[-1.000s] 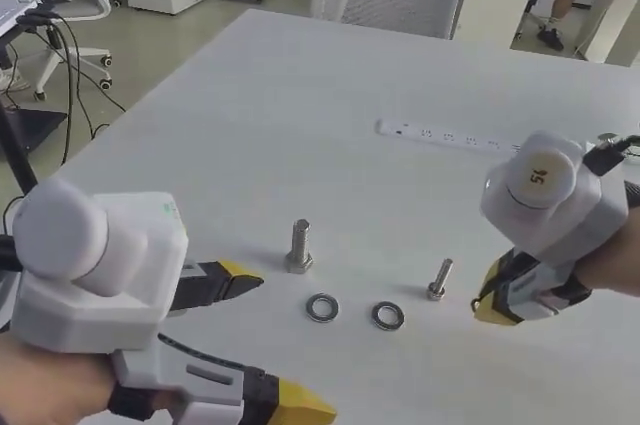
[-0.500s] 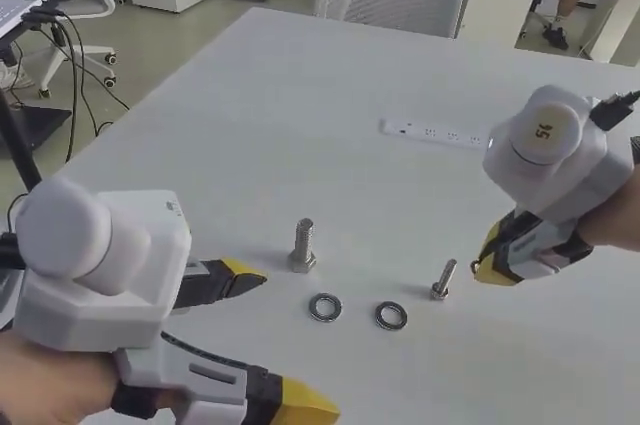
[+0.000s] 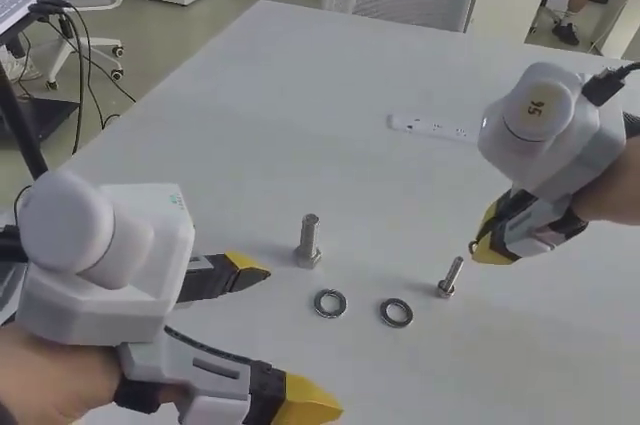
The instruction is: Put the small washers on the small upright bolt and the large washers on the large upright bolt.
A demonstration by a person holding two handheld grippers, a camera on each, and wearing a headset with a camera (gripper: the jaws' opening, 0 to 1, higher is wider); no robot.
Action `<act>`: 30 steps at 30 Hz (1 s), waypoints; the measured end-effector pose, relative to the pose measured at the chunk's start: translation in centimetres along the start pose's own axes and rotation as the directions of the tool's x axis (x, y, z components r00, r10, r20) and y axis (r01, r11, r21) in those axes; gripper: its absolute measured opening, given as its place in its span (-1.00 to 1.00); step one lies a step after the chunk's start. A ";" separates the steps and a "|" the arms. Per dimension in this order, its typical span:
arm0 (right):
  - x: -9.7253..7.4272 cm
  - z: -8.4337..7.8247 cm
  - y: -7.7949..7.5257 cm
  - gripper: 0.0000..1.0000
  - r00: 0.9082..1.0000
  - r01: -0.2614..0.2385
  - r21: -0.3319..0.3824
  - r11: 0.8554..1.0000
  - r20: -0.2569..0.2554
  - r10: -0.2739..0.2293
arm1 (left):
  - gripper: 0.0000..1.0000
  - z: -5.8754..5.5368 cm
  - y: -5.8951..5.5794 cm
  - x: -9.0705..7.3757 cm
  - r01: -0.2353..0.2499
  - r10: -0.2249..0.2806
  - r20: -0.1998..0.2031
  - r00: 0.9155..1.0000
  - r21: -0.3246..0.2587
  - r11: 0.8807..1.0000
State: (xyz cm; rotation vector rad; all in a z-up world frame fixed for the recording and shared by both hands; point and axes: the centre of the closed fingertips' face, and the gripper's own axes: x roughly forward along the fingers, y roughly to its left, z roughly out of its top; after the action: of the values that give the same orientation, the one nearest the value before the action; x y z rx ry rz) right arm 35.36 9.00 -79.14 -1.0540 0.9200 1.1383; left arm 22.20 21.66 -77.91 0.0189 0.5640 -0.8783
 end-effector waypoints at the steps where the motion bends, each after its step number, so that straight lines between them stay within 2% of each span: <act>1: 0.1 0.1 0.0 -0.74 1.000 -0.002 -0.004 1.000 -0.004 0.002 | 0.71 0.0 0.0 0.0 0.000 0.000 0.000 1.000 0.000 1.000; 15: 1.6 0.2 -0.2 -0.74 0.999 -0.031 -0.020 0.999 -0.032 0.030 | 0.71 -0.1 0.1 -0.2 -0.002 0.002 -0.001 1.000 -0.006 1.000; 30: 2.4 0.1 -0.2 -0.73 0.998 -0.053 -0.028 0.998 -0.048 0.052 | 0.71 -0.2 0.2 -0.3 -0.003 0.003 -0.002 1.000 -0.011 1.000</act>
State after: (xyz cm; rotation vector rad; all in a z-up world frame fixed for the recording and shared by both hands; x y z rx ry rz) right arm 36.05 9.64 -81.33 -1.0897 0.9757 1.1778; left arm 22.11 22.02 -77.96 0.0104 0.5702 -0.8720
